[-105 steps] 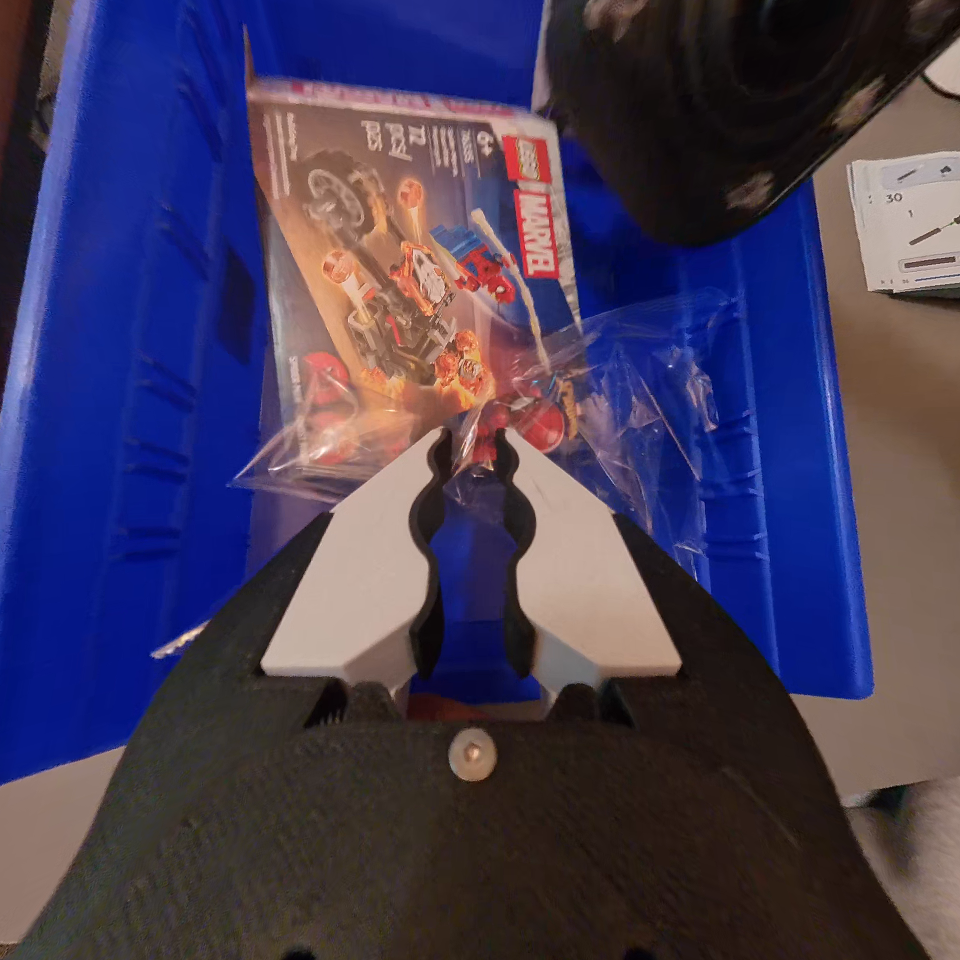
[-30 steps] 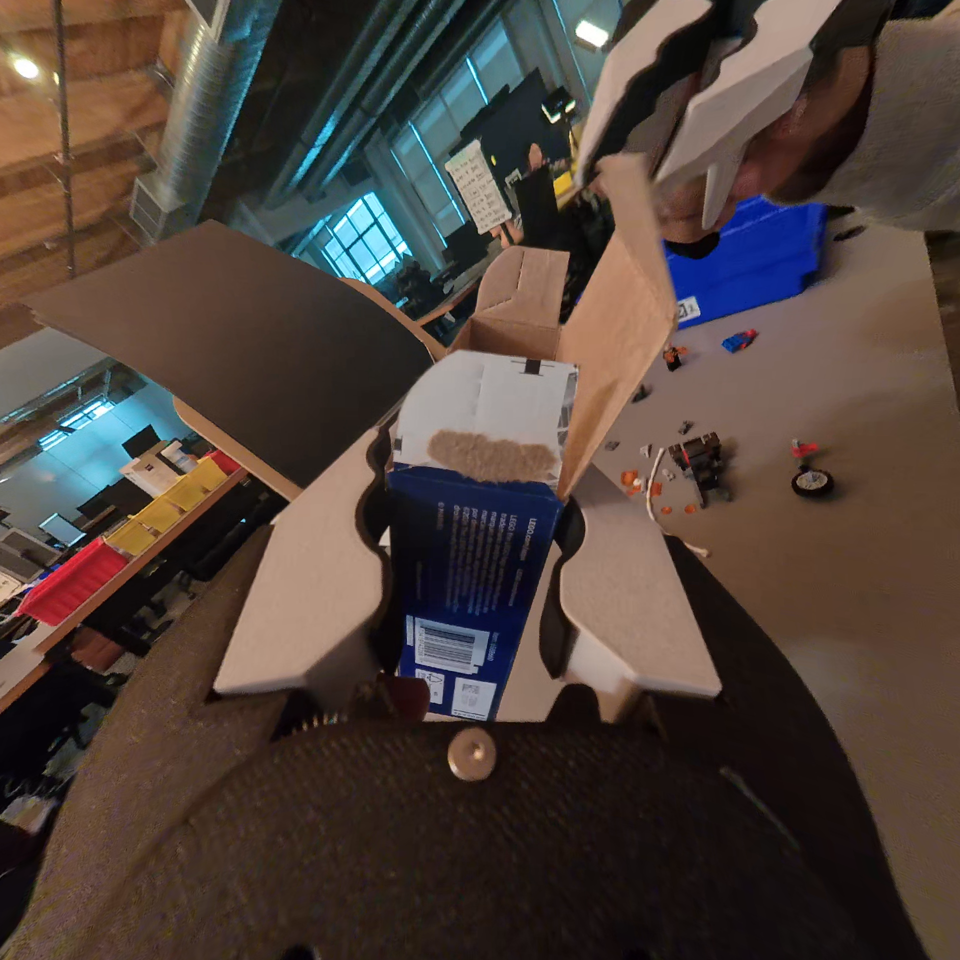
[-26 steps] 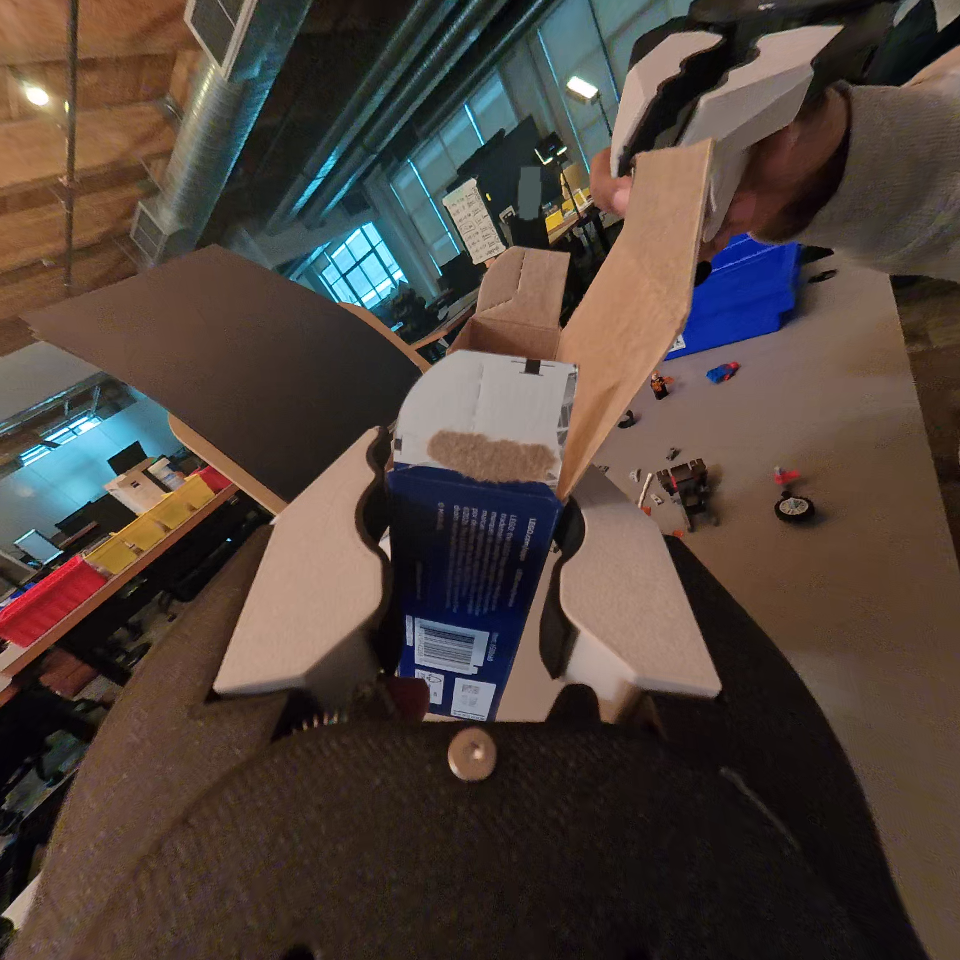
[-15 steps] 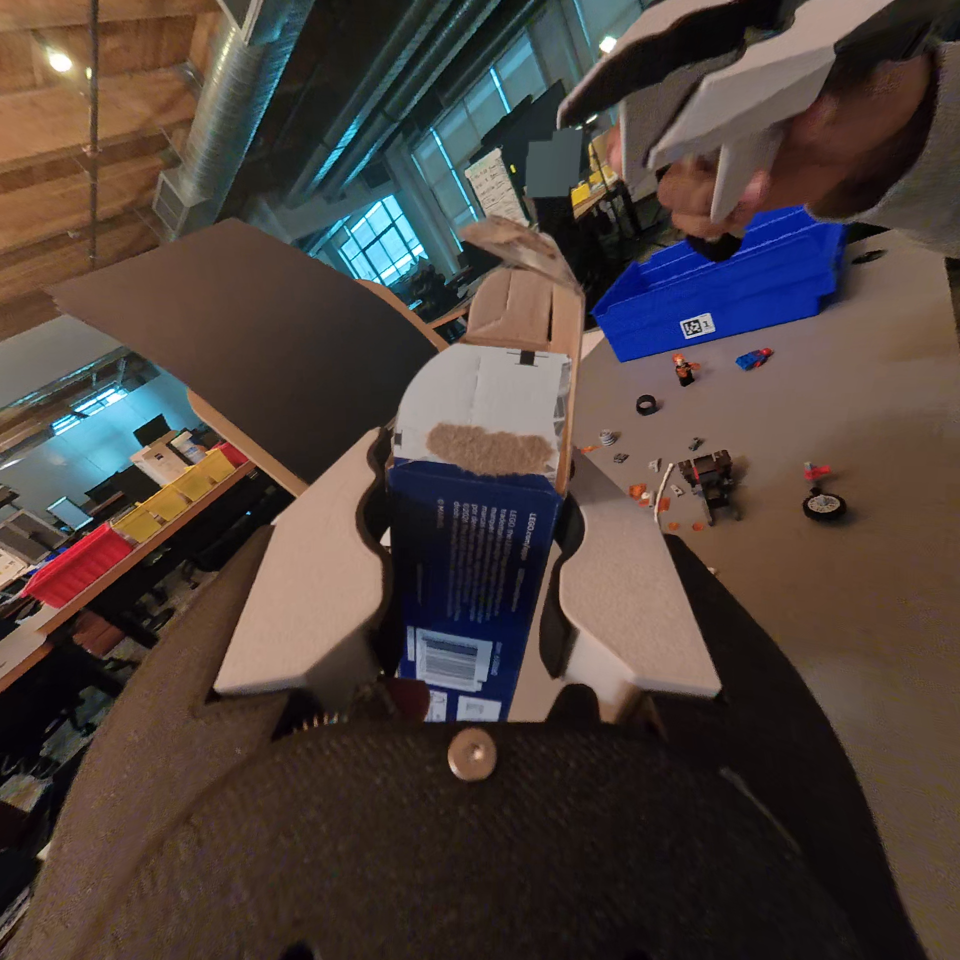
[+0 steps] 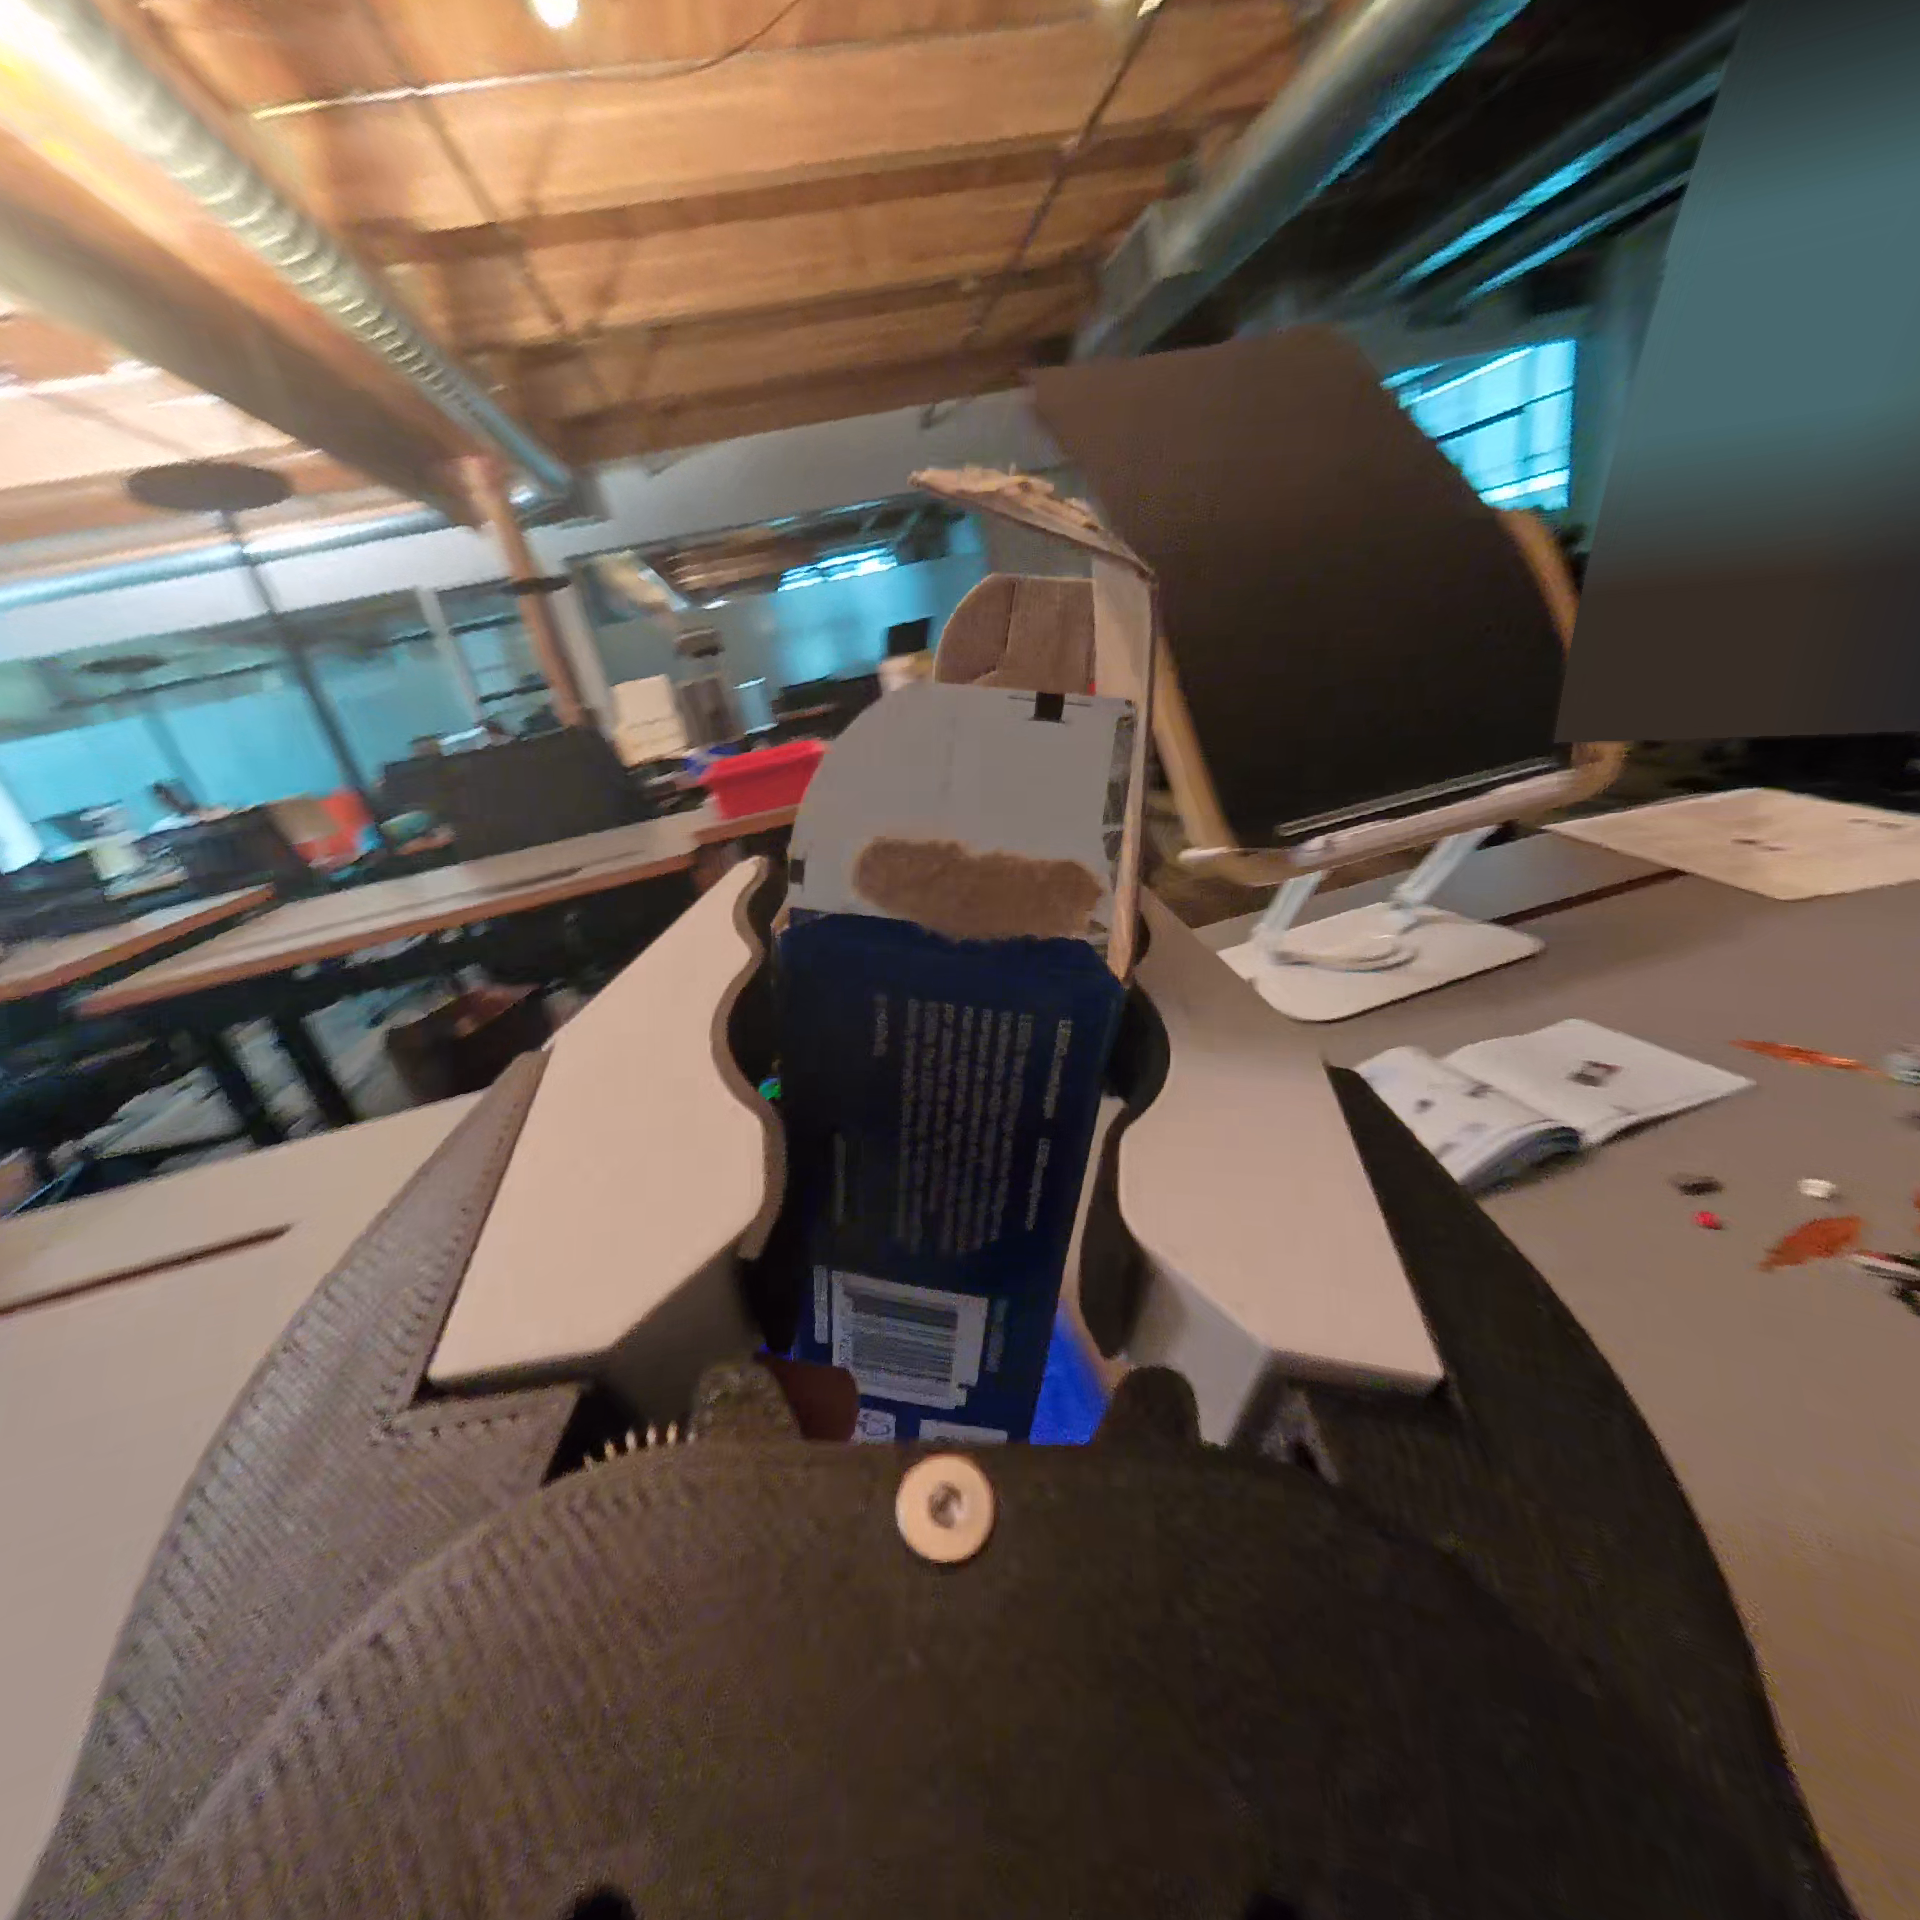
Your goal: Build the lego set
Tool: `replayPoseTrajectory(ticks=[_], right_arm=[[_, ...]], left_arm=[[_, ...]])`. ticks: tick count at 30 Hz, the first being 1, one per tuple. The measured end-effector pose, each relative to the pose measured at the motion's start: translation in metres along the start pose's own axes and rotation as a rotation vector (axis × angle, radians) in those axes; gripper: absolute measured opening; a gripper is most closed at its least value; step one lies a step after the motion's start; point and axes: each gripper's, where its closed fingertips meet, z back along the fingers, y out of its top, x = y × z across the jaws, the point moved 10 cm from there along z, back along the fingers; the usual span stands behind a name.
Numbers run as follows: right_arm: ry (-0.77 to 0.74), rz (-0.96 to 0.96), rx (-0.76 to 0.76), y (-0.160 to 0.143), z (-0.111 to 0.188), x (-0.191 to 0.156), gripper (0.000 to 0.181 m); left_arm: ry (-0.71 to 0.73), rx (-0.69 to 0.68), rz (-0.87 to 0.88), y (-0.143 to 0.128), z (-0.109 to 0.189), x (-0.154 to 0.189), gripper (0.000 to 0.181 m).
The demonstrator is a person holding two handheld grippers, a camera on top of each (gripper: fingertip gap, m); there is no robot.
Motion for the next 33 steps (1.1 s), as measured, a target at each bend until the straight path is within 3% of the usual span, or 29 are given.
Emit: replayPoseTrajectory(ticks=[5,9,12,18,21,29,33], right_arm=[[-0.080,-0.075,-0.001,-0.008,0.012,0.010,0.040],[-0.122,-0.106,0.004,-0.009,0.024,0.015,0.039],[-0.169,-0.112,-0.013,-0.009,0.037,0.018,0.039],[-0.301,-0.141,-0.048,-0.009,0.070,0.025,0.037],[-0.349,-0.180,-0.041,-0.012,0.088,0.025,0.037],[-0.424,-0.267,-0.022,-0.025,0.138,0.012,0.042],[-0.371,-0.466,-0.091,-0.061,0.148,-0.003,0.060]], left_arm=[[0.193,-0.213,0.023,-0.033,0.004,-0.037,0.061],[0.201,-0.422,0.139,-0.062,-0.003,-0.048,0.062],[0.168,-0.463,0.260,-0.065,-0.005,-0.050,0.072],[0.320,-0.259,0.282,-0.025,0.016,-0.052,0.088],[0.300,-0.176,0.288,-0.002,0.023,-0.043,0.089],[0.023,0.017,0.235,0.057,0.016,0.030,0.078],[-0.252,0.031,0.285,0.061,-0.012,0.093,0.072]])
